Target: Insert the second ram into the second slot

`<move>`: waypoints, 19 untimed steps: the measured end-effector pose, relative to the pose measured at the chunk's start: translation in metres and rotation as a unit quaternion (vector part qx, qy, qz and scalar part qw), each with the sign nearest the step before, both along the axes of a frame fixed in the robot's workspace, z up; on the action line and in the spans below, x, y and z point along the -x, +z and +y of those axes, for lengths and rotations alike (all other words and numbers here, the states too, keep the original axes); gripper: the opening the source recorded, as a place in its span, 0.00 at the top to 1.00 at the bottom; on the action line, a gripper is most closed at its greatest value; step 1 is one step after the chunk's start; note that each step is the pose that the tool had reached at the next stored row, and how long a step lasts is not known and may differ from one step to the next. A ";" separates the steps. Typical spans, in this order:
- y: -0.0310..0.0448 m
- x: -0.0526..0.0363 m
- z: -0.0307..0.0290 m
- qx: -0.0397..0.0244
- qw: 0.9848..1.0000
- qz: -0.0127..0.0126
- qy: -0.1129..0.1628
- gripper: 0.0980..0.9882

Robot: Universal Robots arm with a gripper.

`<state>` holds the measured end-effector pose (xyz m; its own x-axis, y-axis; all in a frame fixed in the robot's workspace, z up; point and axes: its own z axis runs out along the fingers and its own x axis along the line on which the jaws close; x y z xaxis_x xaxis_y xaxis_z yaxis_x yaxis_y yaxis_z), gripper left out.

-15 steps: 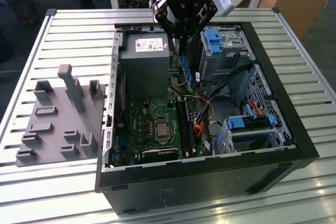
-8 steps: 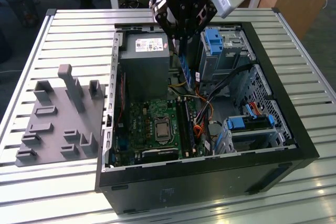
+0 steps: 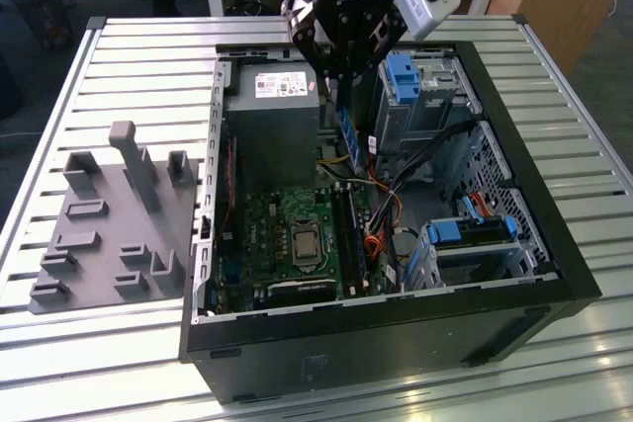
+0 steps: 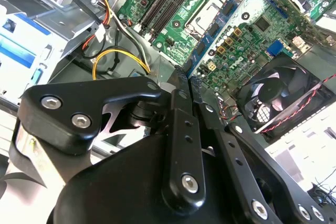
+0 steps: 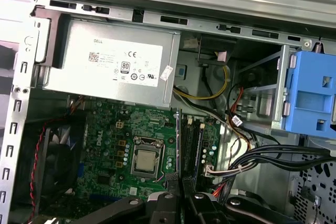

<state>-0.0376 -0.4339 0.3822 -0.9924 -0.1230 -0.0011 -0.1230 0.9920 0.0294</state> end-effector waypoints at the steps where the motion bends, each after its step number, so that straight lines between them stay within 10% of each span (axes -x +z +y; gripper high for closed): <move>1: -0.0003 0.0000 0.0000 0.000 1.000 0.000 0.000 0.96; 19: -0.0062 0.0000 -0.0038 0.002 1.000 0.000 -0.007 0.96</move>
<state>-0.0376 -0.4378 0.3760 -0.9941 -0.1084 -0.0006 -0.1083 0.9938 0.0255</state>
